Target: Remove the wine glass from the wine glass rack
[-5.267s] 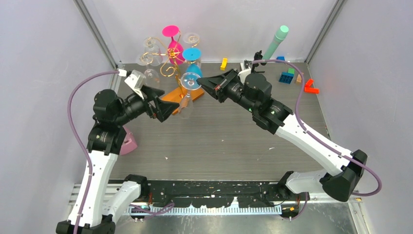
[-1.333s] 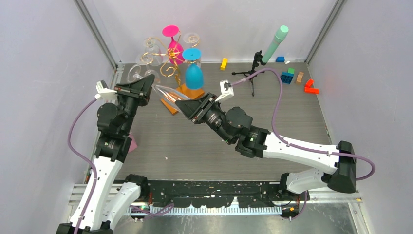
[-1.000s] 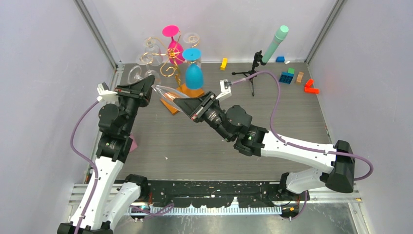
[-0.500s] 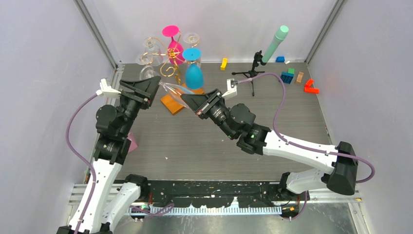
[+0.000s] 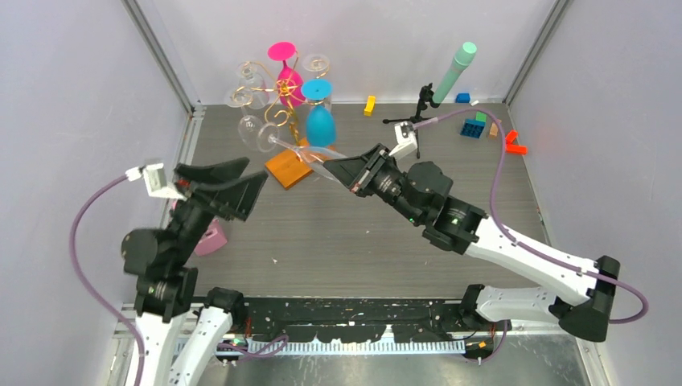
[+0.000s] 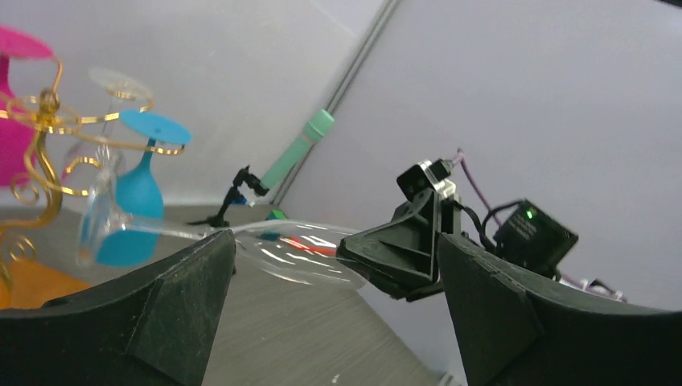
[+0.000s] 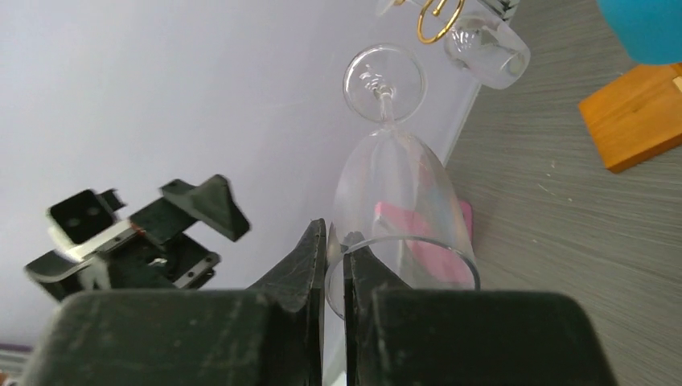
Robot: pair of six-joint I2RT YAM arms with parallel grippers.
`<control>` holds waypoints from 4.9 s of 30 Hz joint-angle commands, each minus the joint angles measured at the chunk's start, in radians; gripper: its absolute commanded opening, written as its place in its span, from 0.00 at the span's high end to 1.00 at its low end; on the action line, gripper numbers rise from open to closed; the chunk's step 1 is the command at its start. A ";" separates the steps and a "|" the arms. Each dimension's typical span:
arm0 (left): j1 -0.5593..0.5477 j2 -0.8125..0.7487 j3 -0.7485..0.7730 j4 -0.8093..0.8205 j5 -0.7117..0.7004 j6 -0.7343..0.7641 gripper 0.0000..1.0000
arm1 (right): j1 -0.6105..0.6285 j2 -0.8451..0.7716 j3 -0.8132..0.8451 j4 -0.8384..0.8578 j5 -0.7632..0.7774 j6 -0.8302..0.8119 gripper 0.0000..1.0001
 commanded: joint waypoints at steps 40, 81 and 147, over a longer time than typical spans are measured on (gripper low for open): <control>-0.011 0.028 0.080 -0.426 0.095 0.555 0.00 | -0.450 0.640 0.804 -1.328 -0.147 -0.660 1.00; -0.011 0.154 0.177 -0.532 0.002 0.633 0.00 | -0.533 0.830 1.000 -1.398 -0.184 -0.714 0.60; 0.435 0.939 0.621 -0.329 0.144 -0.072 0.17 | -0.531 -0.326 0.079 -0.654 -0.603 -0.212 0.47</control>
